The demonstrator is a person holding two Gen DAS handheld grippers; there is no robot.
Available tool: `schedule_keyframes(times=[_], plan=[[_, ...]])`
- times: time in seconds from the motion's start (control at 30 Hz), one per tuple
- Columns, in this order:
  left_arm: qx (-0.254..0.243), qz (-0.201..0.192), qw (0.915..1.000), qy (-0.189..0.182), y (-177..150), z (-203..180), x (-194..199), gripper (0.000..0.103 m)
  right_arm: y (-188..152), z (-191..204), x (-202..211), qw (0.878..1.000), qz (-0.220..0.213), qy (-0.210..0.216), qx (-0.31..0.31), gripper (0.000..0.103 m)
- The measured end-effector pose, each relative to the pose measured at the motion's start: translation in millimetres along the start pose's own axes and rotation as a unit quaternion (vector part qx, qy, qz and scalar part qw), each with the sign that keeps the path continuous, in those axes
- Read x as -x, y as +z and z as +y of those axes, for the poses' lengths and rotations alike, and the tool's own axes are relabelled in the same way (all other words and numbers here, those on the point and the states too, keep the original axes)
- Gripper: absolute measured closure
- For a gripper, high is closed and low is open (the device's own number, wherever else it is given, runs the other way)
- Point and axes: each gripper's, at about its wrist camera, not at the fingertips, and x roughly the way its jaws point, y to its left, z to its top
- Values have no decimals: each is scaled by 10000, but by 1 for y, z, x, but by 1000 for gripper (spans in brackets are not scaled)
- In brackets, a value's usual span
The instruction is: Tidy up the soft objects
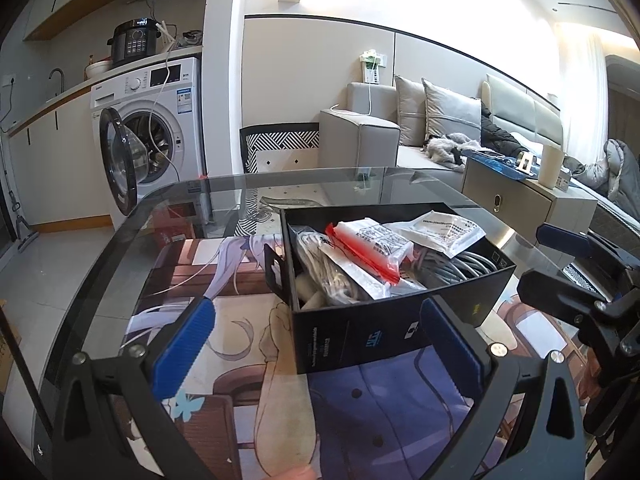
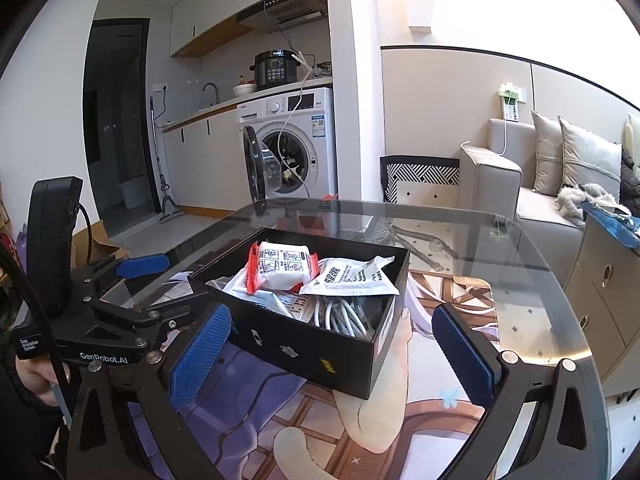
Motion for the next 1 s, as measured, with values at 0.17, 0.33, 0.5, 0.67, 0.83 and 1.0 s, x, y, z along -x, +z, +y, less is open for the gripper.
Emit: schedule_keyframes(times=[0.17,0.33,0.5,0.67,0.83,1.0], plan=[[15,-22,10000,-19,0,0,2,0,-3,2,-2,9999,-33,-41,92,1],[64,-16,10000,-32,-1,1,2,0,-6,1,0,9999,-85,-27,70,1],[83,-5,10000,-15,-1,2,2,0,-7,2,4,9998,-111,-126,91,1],[37,-31,10000,14,-1,1,2,0,-7,3,8,9996,-198,-174,91,1],[-7,-81,10000,16,-2,-1,4,0,-8,5,10,9993,-266,-227,125,1],[-1,-88,10000,31,-2,-1,5,0,-8,6,11,9992,-285,-230,142,1]])
